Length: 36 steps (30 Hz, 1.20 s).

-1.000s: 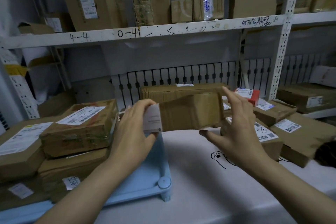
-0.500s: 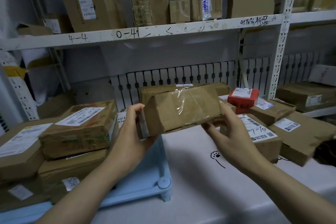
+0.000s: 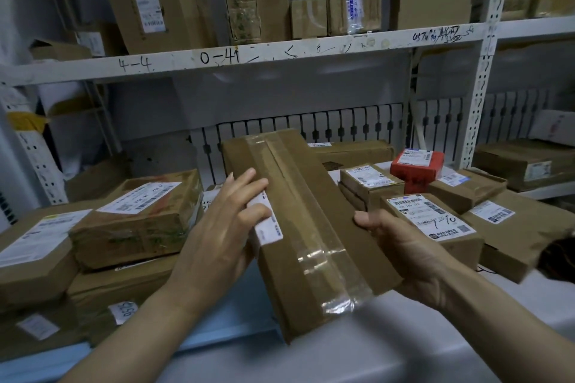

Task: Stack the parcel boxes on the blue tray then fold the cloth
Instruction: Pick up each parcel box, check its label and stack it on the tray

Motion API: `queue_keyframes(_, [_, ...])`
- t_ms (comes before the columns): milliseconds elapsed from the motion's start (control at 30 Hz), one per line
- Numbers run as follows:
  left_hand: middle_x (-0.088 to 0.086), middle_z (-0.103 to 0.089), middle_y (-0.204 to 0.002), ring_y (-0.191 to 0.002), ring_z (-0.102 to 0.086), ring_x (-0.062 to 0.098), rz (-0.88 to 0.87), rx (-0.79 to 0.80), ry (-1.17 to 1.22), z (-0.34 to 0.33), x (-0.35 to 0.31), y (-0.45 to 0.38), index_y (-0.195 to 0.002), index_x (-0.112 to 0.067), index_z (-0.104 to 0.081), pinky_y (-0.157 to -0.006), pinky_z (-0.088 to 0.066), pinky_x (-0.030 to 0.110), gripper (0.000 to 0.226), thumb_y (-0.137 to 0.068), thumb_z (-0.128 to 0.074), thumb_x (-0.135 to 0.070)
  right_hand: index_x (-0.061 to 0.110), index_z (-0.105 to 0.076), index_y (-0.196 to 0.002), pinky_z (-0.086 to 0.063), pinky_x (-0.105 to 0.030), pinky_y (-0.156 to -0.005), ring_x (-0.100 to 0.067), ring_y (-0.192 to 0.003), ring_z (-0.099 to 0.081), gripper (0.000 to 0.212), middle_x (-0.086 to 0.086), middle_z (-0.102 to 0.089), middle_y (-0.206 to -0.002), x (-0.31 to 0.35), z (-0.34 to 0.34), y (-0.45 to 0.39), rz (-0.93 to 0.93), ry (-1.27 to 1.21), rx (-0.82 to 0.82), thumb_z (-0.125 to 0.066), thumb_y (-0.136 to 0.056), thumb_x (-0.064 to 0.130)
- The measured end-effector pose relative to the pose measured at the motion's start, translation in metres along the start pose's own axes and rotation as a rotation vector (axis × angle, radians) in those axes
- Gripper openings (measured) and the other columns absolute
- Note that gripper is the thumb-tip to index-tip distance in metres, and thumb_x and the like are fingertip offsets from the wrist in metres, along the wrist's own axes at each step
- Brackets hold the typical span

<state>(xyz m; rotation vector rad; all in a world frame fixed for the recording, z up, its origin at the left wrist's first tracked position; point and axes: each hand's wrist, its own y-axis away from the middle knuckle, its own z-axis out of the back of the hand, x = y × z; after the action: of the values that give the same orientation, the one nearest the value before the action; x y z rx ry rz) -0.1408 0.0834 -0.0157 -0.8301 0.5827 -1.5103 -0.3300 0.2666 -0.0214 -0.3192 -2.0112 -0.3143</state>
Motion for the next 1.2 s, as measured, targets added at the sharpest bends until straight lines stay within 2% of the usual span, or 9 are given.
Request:
queue_keyframes(267, [0.017,-0.041,-0.144,-0.142,-0.033,0.035,-0.038,0.056,-0.103,-0.001,0.002,0.003,-0.120,-0.015,-0.043,-0.111,-0.032,0.060,0.067,-0.069,-0.085,-0.004,0.018,-0.081,-0.094,-0.047,-0.034,-0.074,-0.023,-0.086,-0.060,0.038,-0.012,-0.070,-0.100,0.001,-0.007,0.002,0.079,0.073,0.035,-0.058,-0.063,0.019])
queue_keyframes(467, [0.018,-0.043,-0.144,-0.142,-0.033,0.035,-0.040,0.048,-0.095,-0.002,0.001,0.001,-0.123,-0.014,-0.044,-0.111,-0.032,0.059,0.069,-0.068,-0.083,0.000,0.015,-0.079,-0.102,-0.052,-0.032,-0.072,-0.025,-0.084,-0.063,0.056,-0.013,-0.069,-0.102,-0.001,-0.002,0.001,0.026,-0.024,-0.007,-0.074,-0.048,0.029])
queue_keyframes(667, [0.014,-0.050,-0.141,-0.140,-0.038,0.029,0.030,-0.011,0.025,0.003,-0.006,-0.008,-0.128,-0.012,-0.047,-0.110,-0.036,0.055,0.066,-0.071,-0.081,-0.003,0.016,-0.082,-0.076,-0.055,-0.036,-0.078,-0.025,-0.072,-0.069,0.034,-0.009,-0.073,-0.090,0.007,-0.009,0.009,0.058,-0.177,-0.057,-0.085,-0.052,0.041])
queue_keyframes(733, [0.009,-0.052,-0.140,-0.137,-0.043,0.024,0.071,-0.046,0.080,0.005,-0.010,-0.011,-0.129,-0.011,-0.050,-0.108,-0.040,0.050,0.065,-0.073,-0.082,-0.010,0.013,-0.081,-0.068,-0.061,-0.033,-0.067,-0.024,-0.066,-0.073,0.048,-0.010,-0.075,-0.085,0.009,-0.016,0.011,0.148,-0.286,-0.024,-0.097,-0.029,0.036])
queue_keyframes(800, [-0.003,-0.055,-0.136,-0.129,-0.051,0.015,0.169,-0.067,0.108,0.006,-0.014,-0.015,-0.131,-0.018,-0.050,-0.102,-0.045,0.040,0.071,-0.069,-0.085,-0.019,0.016,-0.080,-0.065,-0.060,-0.028,-0.059,-0.020,-0.069,-0.073,0.051,-0.007,-0.076,-0.080,0.008,-0.017,0.009,0.272,-0.230,-0.007,-0.099,-0.020,0.032])
queue_keyframes(867, [-0.016,-0.056,-0.130,-0.117,-0.056,0.008,0.356,-0.085,0.170,0.008,-0.022,-0.019,-0.132,-0.031,-0.045,-0.092,-0.048,0.031,0.076,-0.067,-0.085,-0.033,0.024,-0.080,-0.088,-0.054,-0.037,-0.082,-0.024,-0.098,-0.066,0.027,-0.005,-0.073,-0.103,0.006,-0.016,0.001,0.330,-0.057,-0.026,-0.076,-0.071,0.045])
queue_keyframes(933, [-0.019,-0.060,-0.125,-0.111,-0.059,0.003,0.566,-0.111,0.333,0.009,-0.027,-0.026,-0.132,-0.037,-0.043,-0.087,-0.049,0.025,0.074,-0.068,-0.078,-0.052,0.028,-0.073,-0.116,-0.041,-0.042,-0.100,-0.024,-0.115,-0.057,0.045,0.001,-0.067,-0.126,0.005,-0.012,-0.006,0.346,0.117,-0.092,-0.046,-0.092,0.056])
queue_keyframes(1033, [-0.016,-0.066,-0.119,-0.107,-0.063,0.001,0.834,-0.155,0.662,0.012,-0.029,-0.036,-0.130,-0.032,-0.052,-0.086,-0.052,0.026,0.072,-0.069,-0.076,-0.060,0.032,-0.057,-0.136,-0.036,-0.046,-0.108,-0.020,-0.130,-0.052,0.050,0.006,-0.061,-0.137,0.008,-0.019,-0.005,0.374,0.304,-0.006,-0.044,-0.093,0.053])
queue_keyframes(1200, [-0.004,-0.077,-0.096,-0.088,-0.073,0.011,1.129,-0.098,0.927,0.024,-0.029,-0.041,-0.118,-0.020,-0.066,-0.082,-0.055,0.030,0.046,-0.080,-0.068,-0.046,0.034,-0.057,-0.134,-0.044,-0.043,-0.102,-0.015,-0.117,-0.064,0.058,0.005,-0.069,-0.126,0.005,-0.021,-0.004,0.316,0.310,0.043,-0.066,-0.078,0.029])
